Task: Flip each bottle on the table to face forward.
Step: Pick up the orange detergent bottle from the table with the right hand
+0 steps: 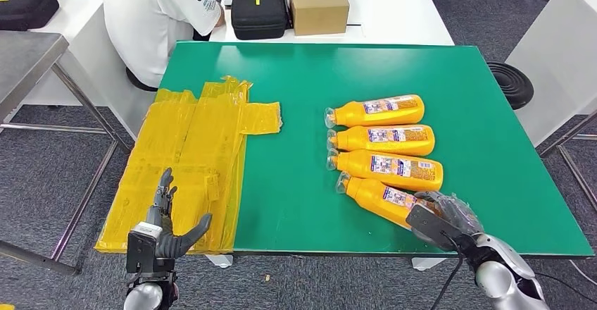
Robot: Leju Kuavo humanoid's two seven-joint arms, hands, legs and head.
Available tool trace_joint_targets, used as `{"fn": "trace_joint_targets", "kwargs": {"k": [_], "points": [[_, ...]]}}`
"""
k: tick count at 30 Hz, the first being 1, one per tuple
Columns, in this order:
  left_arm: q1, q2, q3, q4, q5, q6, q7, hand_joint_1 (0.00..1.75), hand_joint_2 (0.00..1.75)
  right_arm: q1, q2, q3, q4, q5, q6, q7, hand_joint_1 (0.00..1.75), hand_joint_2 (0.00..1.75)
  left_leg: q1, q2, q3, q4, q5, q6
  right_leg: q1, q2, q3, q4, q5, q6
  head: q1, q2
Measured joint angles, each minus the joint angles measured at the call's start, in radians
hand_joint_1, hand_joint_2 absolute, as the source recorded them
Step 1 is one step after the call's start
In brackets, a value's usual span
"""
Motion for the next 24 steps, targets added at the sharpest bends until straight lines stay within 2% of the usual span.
{"fn": "trace_joint_targets", "kwargs": {"k": [4, 7, 12, 14, 17, 24], "points": [[0.000, 0.000, 0.000, 0.000, 0.000, -0.001, 0.000, 0.00, 1.75, 0.004, 0.000, 0.000, 0.000, 0.000, 0.000, 0.000, 1.48, 1.75, 0.000, 0.000, 0.001, 0.000, 0.000, 0.000, 0.000, 0.000, 0.001, 0.000, 0.000, 0.000, 0.000, 0.000], [-0.001, 0.000, -0.001, 0.001, 0.000, -0.001, 0.002, 0.00, 1.75, 0.004, 0.001, 0.000, 0.000, 0.001, -0.001, 0.001, 1.20, 1.75, 0.000, 0.000, 0.001, 0.000, 0.000, 0.000, 0.000, 0.000, 0.001, 0.000, 0.000, 0.000, 0.000, 0.000], [-0.001, 0.001, -0.001, 0.001, 0.000, -0.001, 0.005, 0.00, 1.75, 0.003, 0.006, 0.000, 0.000, 0.008, -0.001, 0.007, 0.30, 1.75, 0.000, 0.000, 0.001, 0.000, 0.000, 0.000, 0.000, 0.000, 0.001, 0.000, 0.000, 0.000, 0.000, 0.000], [-0.001, 0.001, -0.001, 0.001, 0.000, -0.001, 0.006, 0.00, 1.75, 0.004, 0.007, 0.002, 0.000, 0.017, -0.002, 0.011, 0.17, 1.75, 0.000, 0.000, 0.001, 0.000, 0.000, 0.000, 0.000, 0.000, 0.001, 0.000, 0.000, 0.000, 0.000, 0.000], [-0.001, 0.001, -0.001, 0.001, 0.001, 0.000, 0.007, 0.00, 1.75, 0.005, 0.010, 0.007, 0.001, 0.028, -0.009, 0.018, 0.09, 1.75, 0.000, 0.001, 0.001, 0.000, 0.000, 0.001, 0.000, 0.000, 0.001, 0.000, 0.001, 0.001, 0.000, 0.000], [-0.001, 0.002, -0.003, 0.001, 0.002, 0.000, 0.009, 0.00, 1.75, 0.003, 0.017, 0.008, 0.011, 0.040, -0.013, 0.029, 0.10, 1.75, 0.000, 0.001, 0.001, 0.000, 0.001, 0.002, 0.000, 0.000, 0.001, 0.000, 0.002, 0.002, 0.000, 0.000]]}}
